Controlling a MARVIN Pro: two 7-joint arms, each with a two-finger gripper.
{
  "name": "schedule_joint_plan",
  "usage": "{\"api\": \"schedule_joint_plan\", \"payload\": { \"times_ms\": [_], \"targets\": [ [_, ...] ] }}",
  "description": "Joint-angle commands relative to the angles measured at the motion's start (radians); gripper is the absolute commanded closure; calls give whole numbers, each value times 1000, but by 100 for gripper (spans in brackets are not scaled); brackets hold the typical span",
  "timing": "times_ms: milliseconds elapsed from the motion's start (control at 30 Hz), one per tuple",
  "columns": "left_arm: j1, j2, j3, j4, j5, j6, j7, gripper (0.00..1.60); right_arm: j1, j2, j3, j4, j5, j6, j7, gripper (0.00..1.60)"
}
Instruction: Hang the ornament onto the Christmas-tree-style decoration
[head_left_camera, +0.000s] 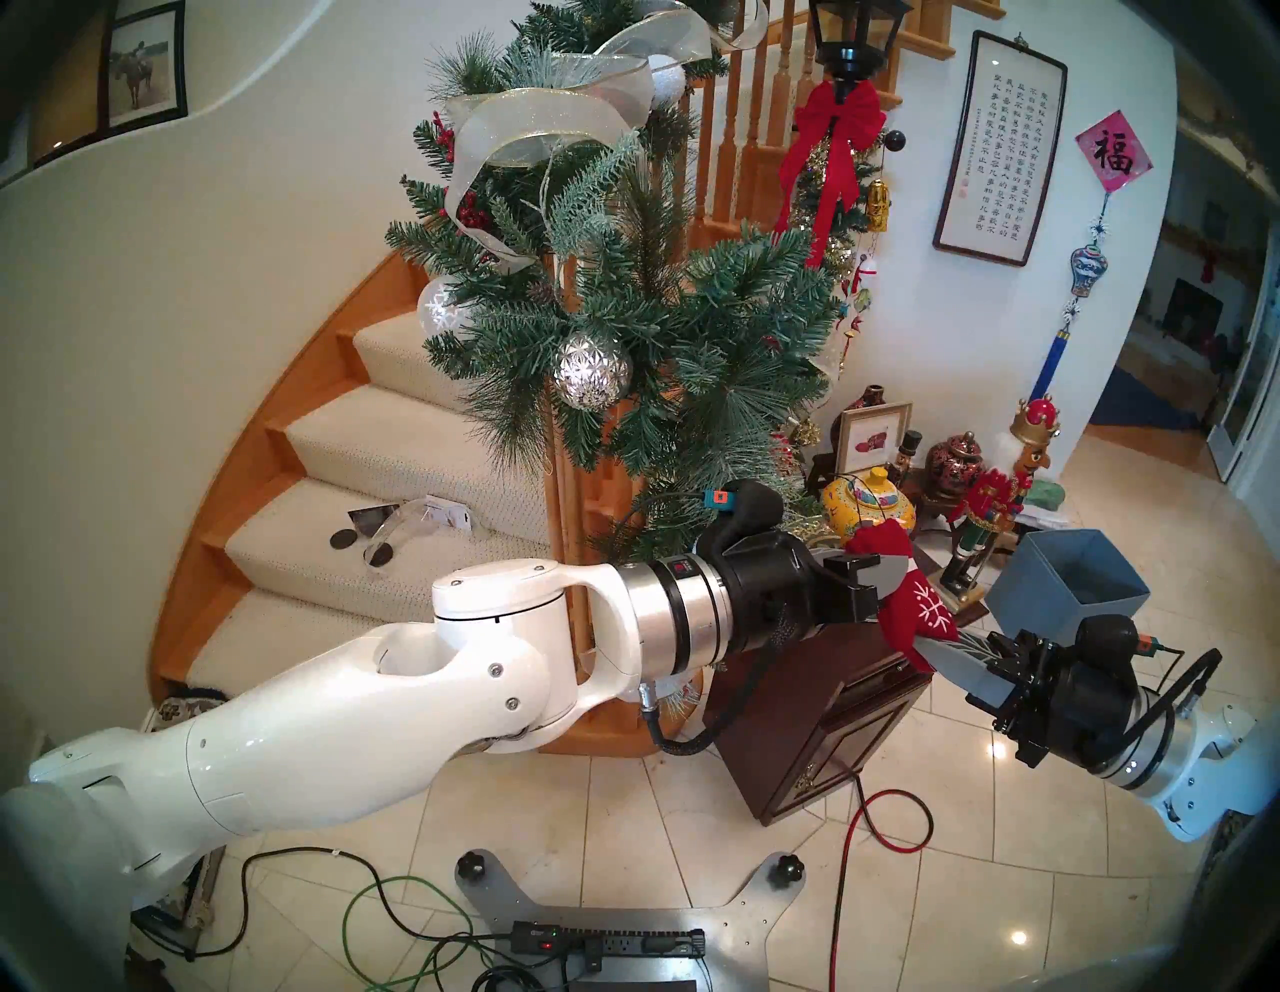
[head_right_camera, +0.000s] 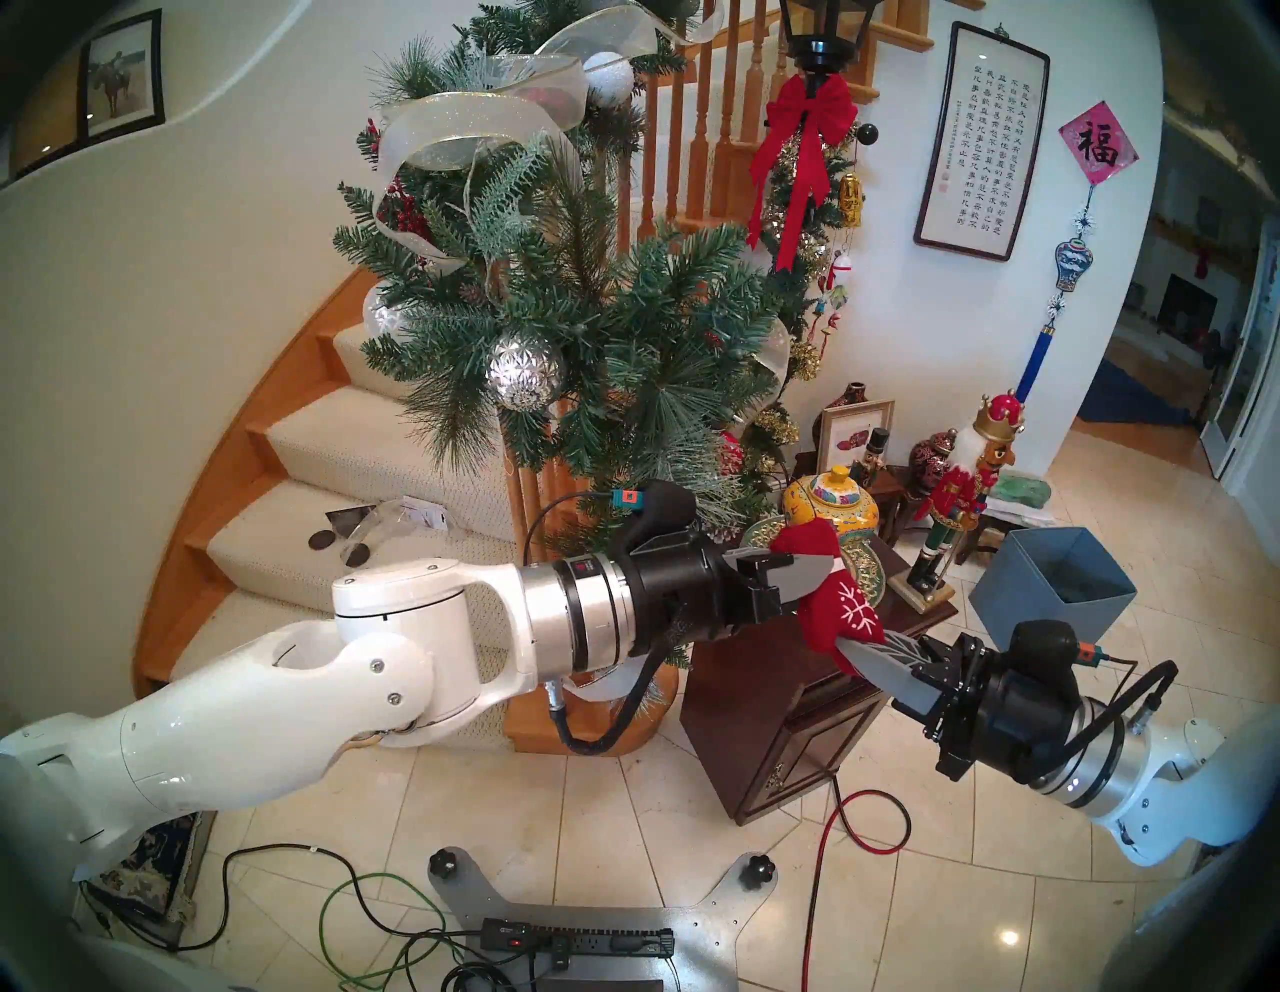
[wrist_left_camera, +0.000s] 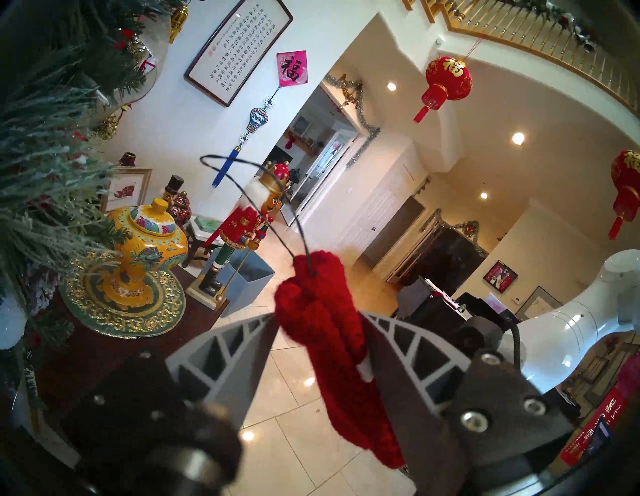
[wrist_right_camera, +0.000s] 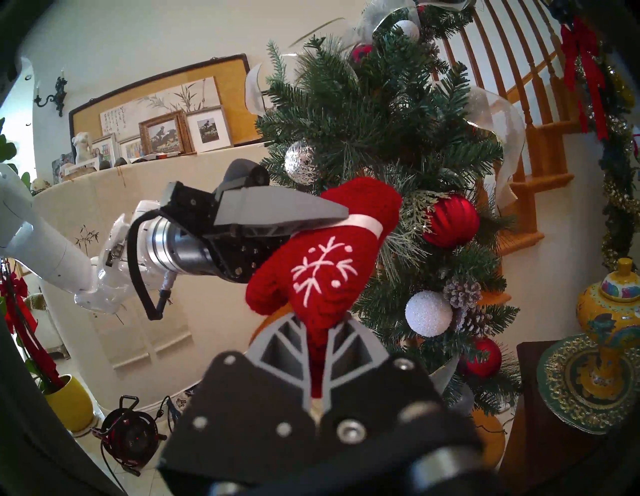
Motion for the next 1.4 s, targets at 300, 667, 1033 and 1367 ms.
{"api": "schedule_joint_plan", "payload": {
  "times_ms": [300,667,1033,1367],
  "targets": [
    [-1,-1,-3,-3,-14,1,3,81,6,15,3,3,-1,-1,103,160],
    [-3,1,-3,-1,-18,2,7,157,11,17,3,3,7,-1,107,160],
    [-4,5,-8,-3,-21,1,8,160,13,12,3,-1,11,-1,104,0],
    [-4,17,-15,-6,-23,-4,3,160,10,8,3,0,25,-1,117,0]
  ]
}}
